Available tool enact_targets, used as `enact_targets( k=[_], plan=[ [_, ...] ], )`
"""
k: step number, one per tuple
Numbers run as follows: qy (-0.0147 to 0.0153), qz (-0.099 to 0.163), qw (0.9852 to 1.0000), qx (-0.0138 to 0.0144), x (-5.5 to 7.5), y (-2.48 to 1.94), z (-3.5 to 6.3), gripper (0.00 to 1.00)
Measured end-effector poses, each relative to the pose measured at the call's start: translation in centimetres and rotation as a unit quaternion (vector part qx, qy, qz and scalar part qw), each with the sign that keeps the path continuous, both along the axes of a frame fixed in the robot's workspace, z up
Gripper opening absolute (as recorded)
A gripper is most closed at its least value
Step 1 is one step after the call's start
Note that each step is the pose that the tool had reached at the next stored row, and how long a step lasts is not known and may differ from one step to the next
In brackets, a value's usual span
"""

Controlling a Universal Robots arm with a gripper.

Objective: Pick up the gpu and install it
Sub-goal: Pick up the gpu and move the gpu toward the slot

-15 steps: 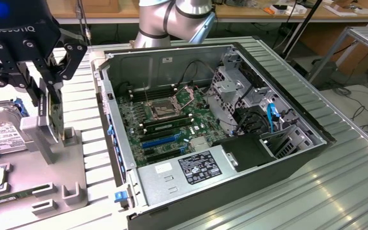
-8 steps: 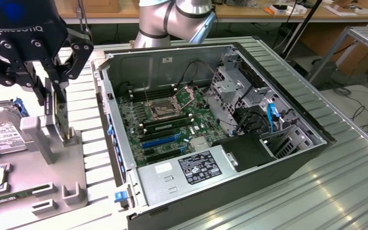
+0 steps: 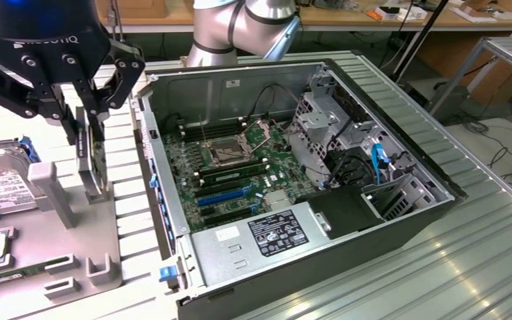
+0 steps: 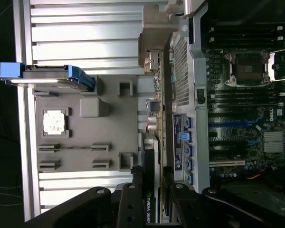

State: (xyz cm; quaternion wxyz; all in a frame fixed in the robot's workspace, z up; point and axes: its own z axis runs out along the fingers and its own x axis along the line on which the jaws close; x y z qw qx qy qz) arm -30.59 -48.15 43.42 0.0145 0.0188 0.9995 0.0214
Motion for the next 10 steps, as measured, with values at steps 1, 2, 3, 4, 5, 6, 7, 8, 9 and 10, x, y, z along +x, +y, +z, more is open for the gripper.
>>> enact_targets(
  k=[1, 2, 3, 4, 5, 6, 7, 8, 9, 10],
  plan=[
    [0.0, 0.0, 1.0, 0.0, 0.08, 0.0, 0.0, 0.27],
    [0.0, 0.0, 1.0, 0.0, 0.19, 0.0, 0.0, 0.27],
    [0.0, 0.0, 1.0, 0.0, 0.25, 0.0, 0.0, 0.27],
    [0.0, 0.0, 1.0, 0.0, 0.34, 0.0, 0.0, 0.27],
    [0.0, 0.0, 1.0, 0.0, 0.42, 0.0, 0.0, 0.27],
    [0.0, 0.0, 1.0, 0.0, 0.53, 0.0, 0.0, 0.27],
    [0.0, 0.0, 1.0, 0.0, 0.71, 0.0, 0.0, 0.27],
    [0.0, 0.0, 1.0, 0.0, 0.82, 0.0, 0.0, 0.27],
    [0.0, 0.0, 1.0, 0.0, 0.91, 0.0, 0.0, 0.27],
    [0.0, 0.0, 1.0, 0.0, 1.02, 0.0, 0.0, 0.27]
  ],
)
